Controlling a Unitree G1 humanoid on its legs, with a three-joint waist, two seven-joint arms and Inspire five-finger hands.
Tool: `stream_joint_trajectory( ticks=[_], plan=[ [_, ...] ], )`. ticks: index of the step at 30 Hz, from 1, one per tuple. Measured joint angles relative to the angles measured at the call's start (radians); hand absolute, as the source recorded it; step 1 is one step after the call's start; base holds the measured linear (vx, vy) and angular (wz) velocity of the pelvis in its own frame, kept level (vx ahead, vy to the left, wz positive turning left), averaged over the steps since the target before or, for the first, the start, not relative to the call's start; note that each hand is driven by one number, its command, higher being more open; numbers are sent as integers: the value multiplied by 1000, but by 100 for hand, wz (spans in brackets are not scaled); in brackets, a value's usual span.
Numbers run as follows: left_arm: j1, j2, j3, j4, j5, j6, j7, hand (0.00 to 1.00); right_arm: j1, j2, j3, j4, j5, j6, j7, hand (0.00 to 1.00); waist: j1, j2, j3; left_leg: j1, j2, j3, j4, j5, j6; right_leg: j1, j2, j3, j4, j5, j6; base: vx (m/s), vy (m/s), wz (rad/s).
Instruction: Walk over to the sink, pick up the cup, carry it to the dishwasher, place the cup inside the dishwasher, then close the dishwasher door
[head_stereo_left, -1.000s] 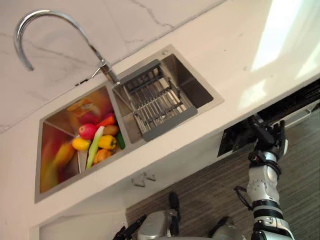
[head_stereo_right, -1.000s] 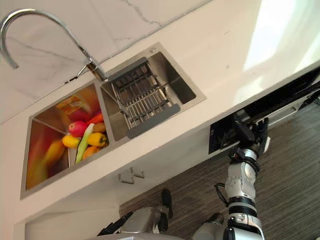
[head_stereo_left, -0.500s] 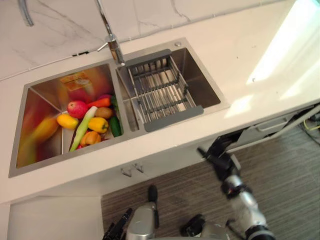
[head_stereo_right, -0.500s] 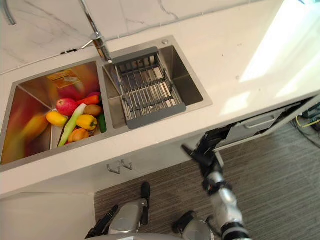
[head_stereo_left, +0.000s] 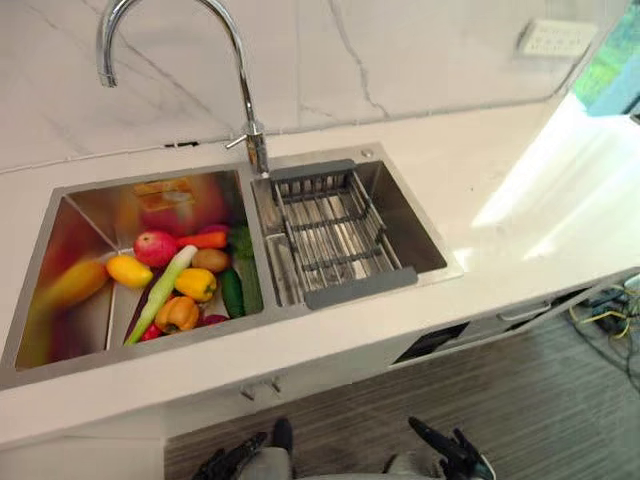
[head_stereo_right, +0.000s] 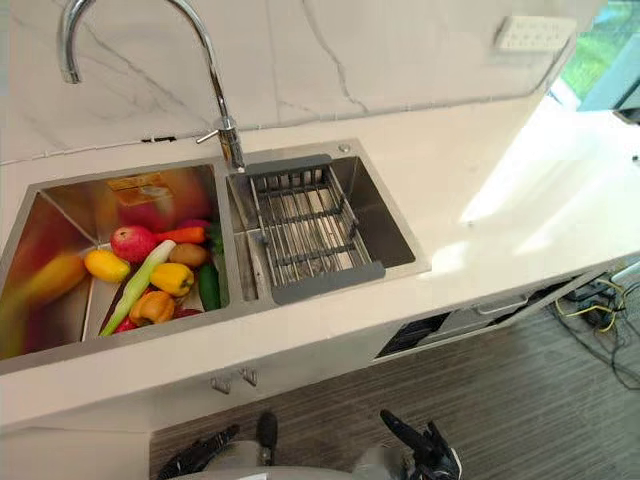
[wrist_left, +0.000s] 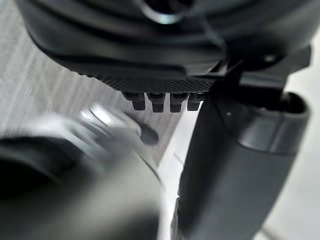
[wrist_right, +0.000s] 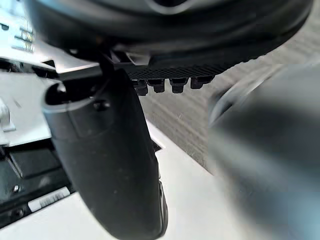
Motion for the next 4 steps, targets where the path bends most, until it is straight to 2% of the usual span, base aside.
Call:
stream_joint_trajectory(
  ticks=[1, 2, 3, 4],
  plan=[
    [-29, 16, -39, 6, -11, 15, -31, 100, 1, 19, -22, 2, -9, 6, 1, 100, -11, -12, -6, -9, -12, -28, 0, 4, -5, 15, 31, 57, -145, 25, -11, 70, -138, 72],
    [-44, 21, -58, 9, -15, 22, -49, 100, 2, 28, -33, 7, -21, 10, 2, 100, -16, -24, -8, -10, -27, -43, 0, 5, -8, 25, 29, 60, -189, 61, -16, 104, -232, 82],
    [-66, 31, -73, 31, -4, 23, -63, 100, 0, 33, -39, 29, -43, 23, 1, 100, -24, -35, -14, 1, -37, -65, -5, 10, -22, 57, 27, 41, -237, 106, -7, 129, -229, 63],
    [-67, 19, -81, 43, 2, 26, -67, 100, -3, 17, -50, 33, -44, 45, 7, 100, -24, -9, -30, 1, -15, -48, -10, 14, -33, 89, 58, 20, -299, 119, -12, 106, -184, 43]
  ],
)
